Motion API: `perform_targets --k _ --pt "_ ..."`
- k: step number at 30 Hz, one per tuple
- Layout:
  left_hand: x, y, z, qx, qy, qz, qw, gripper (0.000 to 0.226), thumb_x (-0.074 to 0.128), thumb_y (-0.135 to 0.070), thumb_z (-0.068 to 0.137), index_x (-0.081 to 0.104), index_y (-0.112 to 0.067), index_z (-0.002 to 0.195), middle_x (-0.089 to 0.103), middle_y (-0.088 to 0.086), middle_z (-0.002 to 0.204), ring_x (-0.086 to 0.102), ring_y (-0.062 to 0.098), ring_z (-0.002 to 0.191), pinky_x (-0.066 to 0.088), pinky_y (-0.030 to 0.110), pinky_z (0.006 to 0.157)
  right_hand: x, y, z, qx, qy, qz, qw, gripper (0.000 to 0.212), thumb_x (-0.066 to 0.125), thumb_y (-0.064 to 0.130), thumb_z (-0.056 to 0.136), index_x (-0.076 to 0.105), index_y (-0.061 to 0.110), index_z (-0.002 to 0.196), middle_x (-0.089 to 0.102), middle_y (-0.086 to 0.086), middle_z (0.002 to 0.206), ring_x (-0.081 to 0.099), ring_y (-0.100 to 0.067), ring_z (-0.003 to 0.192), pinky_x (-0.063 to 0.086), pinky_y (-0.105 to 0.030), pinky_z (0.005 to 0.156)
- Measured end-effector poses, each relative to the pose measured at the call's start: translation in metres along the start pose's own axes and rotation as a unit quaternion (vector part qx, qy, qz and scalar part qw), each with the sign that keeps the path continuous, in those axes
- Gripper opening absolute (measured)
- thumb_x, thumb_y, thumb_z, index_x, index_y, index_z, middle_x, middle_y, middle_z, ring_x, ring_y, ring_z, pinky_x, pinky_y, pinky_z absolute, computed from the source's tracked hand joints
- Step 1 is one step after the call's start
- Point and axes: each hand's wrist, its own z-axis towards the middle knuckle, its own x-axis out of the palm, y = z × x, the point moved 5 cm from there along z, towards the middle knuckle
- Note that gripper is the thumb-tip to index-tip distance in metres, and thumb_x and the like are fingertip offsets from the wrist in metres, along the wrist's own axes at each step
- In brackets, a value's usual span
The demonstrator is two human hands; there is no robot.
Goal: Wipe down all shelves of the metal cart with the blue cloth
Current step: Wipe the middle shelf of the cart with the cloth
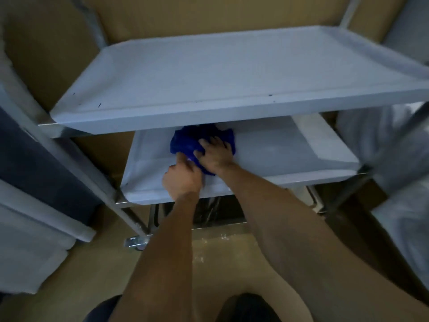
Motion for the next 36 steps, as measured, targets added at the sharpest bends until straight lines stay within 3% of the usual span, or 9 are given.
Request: perform_targets --k 5,9,12,15,18,24,28,31,36 --pt "-0.076 0.076 -0.029 -0.118 -0.086 -0.049 0.988 0.034 0.043 -0.036 0.093 0.061 -0.01 0.08 0.059 0.009 0.067 0.062 0.031 0.067 0.046 0.032 0.063 -0.005 0.026 -0.026 0.067 0.032 -0.027 0.997 0.048 0.033 0.045 0.101 0.035 0.026 0.145 0.036 -0.014 0.15 0.029 -0.035 0.138 0.023 -0.055 0.108" --pt "-0.13 0.146 -0.035 -0.27 -0.2 -0.12 0.934 0.041 0.054 -0.05 0.083 0.052 -0.011 0.097 0.058 0.011 0.094 0.057 0.028 0.087 0.046 0.041 0.071 -0.004 0.042 -0.051 0.078 0.015 -0.016 0.997 0.049 0.038 0.047 0.1 0.038 0.025 0.143 0.049 -0.014 0.139 0.04 -0.035 0.129 0.03 -0.052 0.104" --pt "-0.155 0.16 -0.01 -0.214 -0.22 -0.176 0.935 0.042 0.053 -0.047 0.082 0.053 -0.01 0.102 0.058 0.012 0.1 0.056 0.029 0.095 0.042 0.039 0.077 0.0 0.056 -0.079 0.057 -0.027 -0.037 0.997 0.051 0.038 0.053 0.097 0.044 0.025 0.139 0.056 -0.013 0.129 0.044 -0.033 0.124 0.033 -0.048 0.099" --pt "-0.163 0.144 0.011 -0.151 -0.18 -0.2 0.951 0.031 0.049 -0.044 0.088 0.049 -0.013 0.082 0.055 0.006 0.078 0.053 0.022 0.073 0.036 0.032 0.073 0.013 0.081 -0.105 0.019 -0.091 -0.049 0.994 0.054 0.036 0.055 0.098 0.049 0.022 0.139 0.059 -0.015 0.126 0.048 -0.032 0.12 0.041 -0.044 0.095" --pt "-0.159 0.144 0.028 -0.162 -0.163 -0.218 0.948 0.032 0.052 -0.051 0.084 0.053 -0.02 0.076 0.054 -0.001 0.071 0.05 0.013 0.065 0.042 0.031 0.073 0.034 0.104 -0.109 0.038 -0.12 -0.056 0.99 0.057 0.03 0.058 0.098 0.046 0.027 0.143 0.052 -0.016 0.138 0.041 -0.033 0.126 0.032 -0.048 0.101" --pt "-0.136 0.154 0.068 -0.068 -0.156 -0.196 0.966 0.044 0.048 -0.057 0.079 0.059 -0.02 0.102 0.059 0.0 0.106 0.058 0.018 0.094 0.052 0.038 0.086 0.049 0.122 -0.034 0.075 0.015 -0.027 0.997 0.068 0.016 0.068 0.097 -0.004 0.042 0.156 0.0 -0.017 0.165 0.001 -0.037 0.151 0.0 -0.06 0.117" --pt "-0.121 0.161 0.082 -0.012 -0.191 -0.219 0.957 0.051 0.053 -0.051 0.079 0.061 -0.017 0.116 0.057 0.014 0.132 0.059 0.028 0.113 0.052 0.047 0.095 0.067 0.154 0.01 0.056 0.017 -0.049 0.997 0.066 0.011 0.067 0.098 -0.009 0.042 0.156 -0.002 -0.019 0.165 -0.002 -0.038 0.151 -0.001 -0.061 0.118" --pt "-0.123 0.164 0.081 -0.034 -0.195 -0.149 0.969 0.072 0.053 -0.055 0.08 0.048 -0.017 0.141 0.039 0.01 0.153 0.04 0.023 0.138 0.026 0.045 0.115 0.077 0.176 0.014 0.039 0.025 -0.042 0.998 0.064 0.01 0.065 0.099 -0.007 0.041 0.156 -0.004 -0.019 0.165 -0.004 -0.037 0.152 -0.003 -0.059 0.118" --pt "-0.125 0.163 0.077 -0.081 -0.159 -0.093 0.98 0.084 0.044 -0.066 0.08 0.033 -0.023 0.151 0.029 0.007 0.159 0.028 0.022 0.145 0.015 0.047 0.119 0.075 0.191 -0.032 0.001 0.031 -0.055 0.998 0.064 0.018 0.058 0.101 -0.005 0.039 0.157 -0.001 -0.017 0.165 -0.001 -0.032 0.152 0.003 -0.055 0.119"
